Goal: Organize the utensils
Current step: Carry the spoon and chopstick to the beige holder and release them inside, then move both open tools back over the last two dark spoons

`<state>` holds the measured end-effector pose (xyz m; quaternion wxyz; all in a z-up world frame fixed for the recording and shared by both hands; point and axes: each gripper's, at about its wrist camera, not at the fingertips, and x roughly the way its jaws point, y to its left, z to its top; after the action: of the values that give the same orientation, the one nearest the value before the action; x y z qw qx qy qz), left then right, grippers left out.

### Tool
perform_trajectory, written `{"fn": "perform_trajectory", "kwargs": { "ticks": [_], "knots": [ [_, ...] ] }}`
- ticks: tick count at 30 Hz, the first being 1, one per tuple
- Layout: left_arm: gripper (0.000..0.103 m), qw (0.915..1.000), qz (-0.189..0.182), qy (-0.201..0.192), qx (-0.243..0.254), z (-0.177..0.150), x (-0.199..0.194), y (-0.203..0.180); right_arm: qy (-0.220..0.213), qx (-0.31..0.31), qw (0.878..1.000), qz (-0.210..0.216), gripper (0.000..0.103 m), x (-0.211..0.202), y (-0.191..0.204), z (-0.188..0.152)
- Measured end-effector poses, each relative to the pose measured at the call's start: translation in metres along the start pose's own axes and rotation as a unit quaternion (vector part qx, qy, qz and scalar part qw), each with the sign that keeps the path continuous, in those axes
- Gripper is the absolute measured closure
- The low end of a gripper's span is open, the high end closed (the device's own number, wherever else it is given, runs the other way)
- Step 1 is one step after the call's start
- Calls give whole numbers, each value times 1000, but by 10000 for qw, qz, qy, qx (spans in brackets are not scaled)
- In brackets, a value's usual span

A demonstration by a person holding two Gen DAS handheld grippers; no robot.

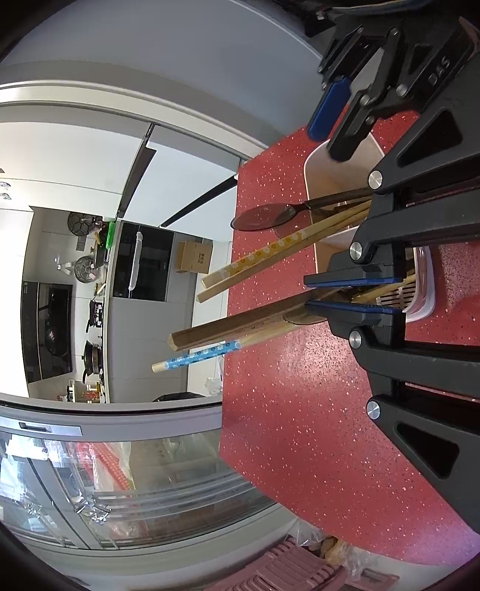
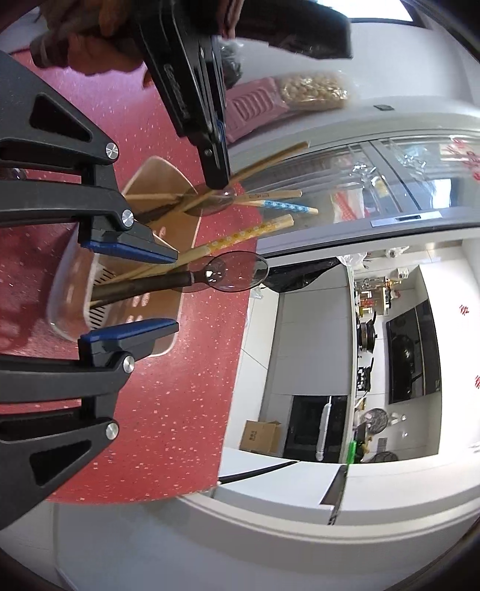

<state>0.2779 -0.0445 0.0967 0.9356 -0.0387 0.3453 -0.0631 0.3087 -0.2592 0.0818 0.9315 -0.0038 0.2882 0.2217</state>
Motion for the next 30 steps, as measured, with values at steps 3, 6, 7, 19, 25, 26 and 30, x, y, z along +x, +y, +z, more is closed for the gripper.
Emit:
{"fn": "perform_trajectory", "kwargs": {
  "ticks": [3,6,7,19,25,26,30],
  "knots": [
    [68,10000,30,61,11,-1,1,1,19,161,9999,52,69,-10,-4,-5],
    [68,9999,66,85,36,-3,-1,2,23,269,9996,93,69,-16,-6,-8],
    [68,10000,56,73,33,-3,-2,3,16,300,9995,106,69,-19,-6,-9],
    [68,10000,-9,-91,11,-21,-30,2,78,610,9980,129,69,-43,-4,-20],
    [0,10000,-5,-13,-5,-47,-51,8,255,791,9965,66,63,-50,-1,-33],
    [0,9999,44,-84,-31,-52,-52,9,287,814,9963,60,62,-50,-1,-36],
    [0,9998,172,102,26,-74,-49,15,590,980,9934,37,43,-48,0,-49]
  ]
}}
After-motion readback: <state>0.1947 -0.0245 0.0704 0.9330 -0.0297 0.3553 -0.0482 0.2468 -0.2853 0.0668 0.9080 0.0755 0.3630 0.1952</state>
